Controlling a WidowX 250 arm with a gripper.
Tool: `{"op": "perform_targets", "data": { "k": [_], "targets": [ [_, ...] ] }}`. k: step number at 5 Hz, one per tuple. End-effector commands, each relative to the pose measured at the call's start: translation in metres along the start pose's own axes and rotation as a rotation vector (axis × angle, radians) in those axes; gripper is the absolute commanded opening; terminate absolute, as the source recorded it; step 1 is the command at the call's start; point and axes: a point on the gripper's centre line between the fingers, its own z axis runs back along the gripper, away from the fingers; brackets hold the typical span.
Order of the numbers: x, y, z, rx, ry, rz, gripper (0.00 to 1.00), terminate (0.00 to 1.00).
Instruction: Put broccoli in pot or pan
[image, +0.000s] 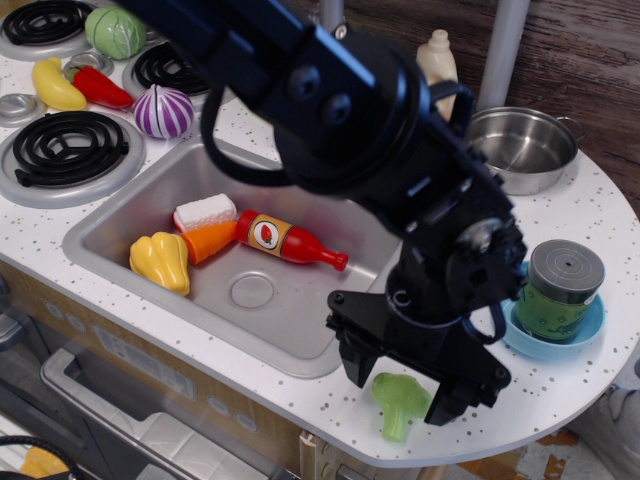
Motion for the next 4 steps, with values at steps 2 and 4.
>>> {"op": "perform_targets", "data": {
  "k": [2,4],
  "targets": [
    [0.004,0.002,-0.013,-0.037,-0.047,0.077,1.0,0.0],
    [0.017,0.012,0.005,-0.028,0.004,0.072,0.0,0.0]
  ]
}}
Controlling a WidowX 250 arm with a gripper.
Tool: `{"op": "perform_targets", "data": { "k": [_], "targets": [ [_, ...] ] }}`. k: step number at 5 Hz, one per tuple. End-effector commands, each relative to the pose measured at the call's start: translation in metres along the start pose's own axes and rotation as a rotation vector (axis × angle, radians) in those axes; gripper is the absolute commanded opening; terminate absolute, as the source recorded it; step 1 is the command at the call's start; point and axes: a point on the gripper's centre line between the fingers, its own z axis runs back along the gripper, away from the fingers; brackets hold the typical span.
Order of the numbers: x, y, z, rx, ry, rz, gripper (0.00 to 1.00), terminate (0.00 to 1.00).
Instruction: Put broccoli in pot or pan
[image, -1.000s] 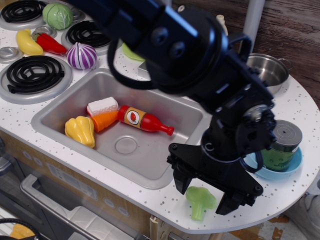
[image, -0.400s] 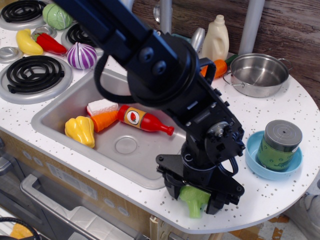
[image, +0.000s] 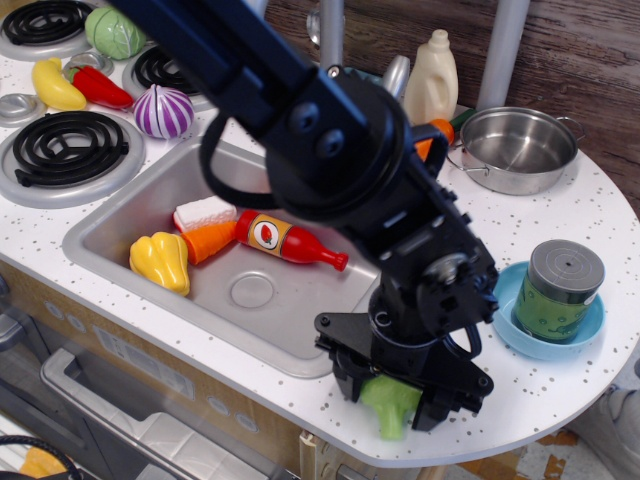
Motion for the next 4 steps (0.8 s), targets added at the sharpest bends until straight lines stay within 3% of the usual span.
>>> {"op": "perform_targets", "data": {
  "k": [1,2,3,4],
  "targets": [
    [0.059,0.023,0.06,-0.001,0.052,-0.071,0.0,0.0],
    [0.116,0.028,0.093,0.056,0.059,-0.111,0.0,0.0],
    [0.164,0.02,0.09,0.026,-0.021,-0.127,0.0,0.0],
    [0.208,0.016,0.067,0.041,-0.183,-0.138,0.0,0.0]
  ]
}}
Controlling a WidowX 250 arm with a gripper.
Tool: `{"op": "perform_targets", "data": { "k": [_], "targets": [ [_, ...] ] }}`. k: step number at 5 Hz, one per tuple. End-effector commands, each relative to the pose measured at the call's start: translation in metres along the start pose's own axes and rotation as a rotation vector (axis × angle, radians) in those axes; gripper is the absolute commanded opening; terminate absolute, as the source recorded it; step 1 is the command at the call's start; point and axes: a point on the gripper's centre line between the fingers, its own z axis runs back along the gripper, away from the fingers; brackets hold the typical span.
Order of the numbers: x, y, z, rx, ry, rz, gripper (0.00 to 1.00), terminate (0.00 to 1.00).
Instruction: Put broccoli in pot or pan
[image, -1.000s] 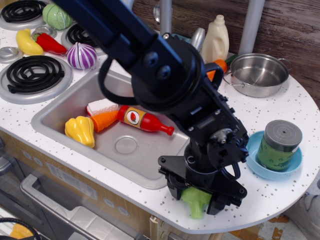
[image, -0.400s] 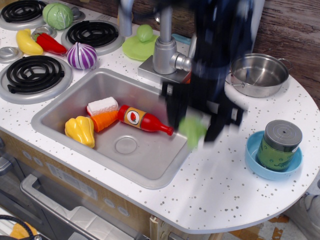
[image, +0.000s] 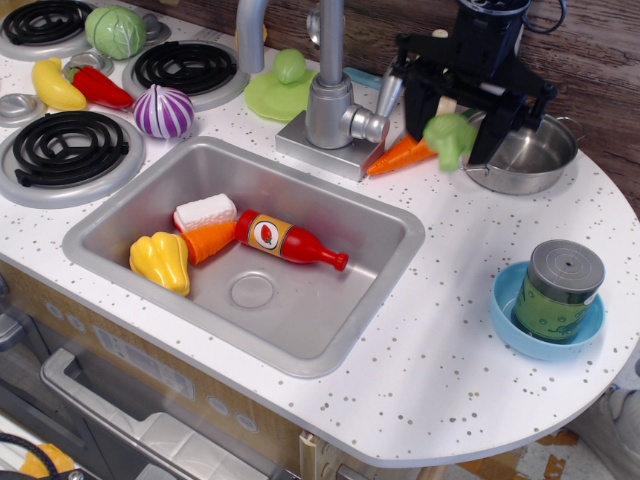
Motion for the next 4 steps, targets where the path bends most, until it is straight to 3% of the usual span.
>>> {"op": "perform_targets", "data": {
  "k": [1,2,3,4],
  "targets": [
    [0.072,0.009,-0.017,-0.004,-0.209,-0.028,0.0,0.0],
    [0.101,0.009,-0.02,-0.003,-0.267,-0.051,0.0,0.0],
    [0.119,0.009,-0.034,-0.057,-0.3,-0.079,0.0,0.0],
    [0.113,0.001,-0.035,-0.068,-0.282,-0.034,1.0,1.0]
  ]
}}
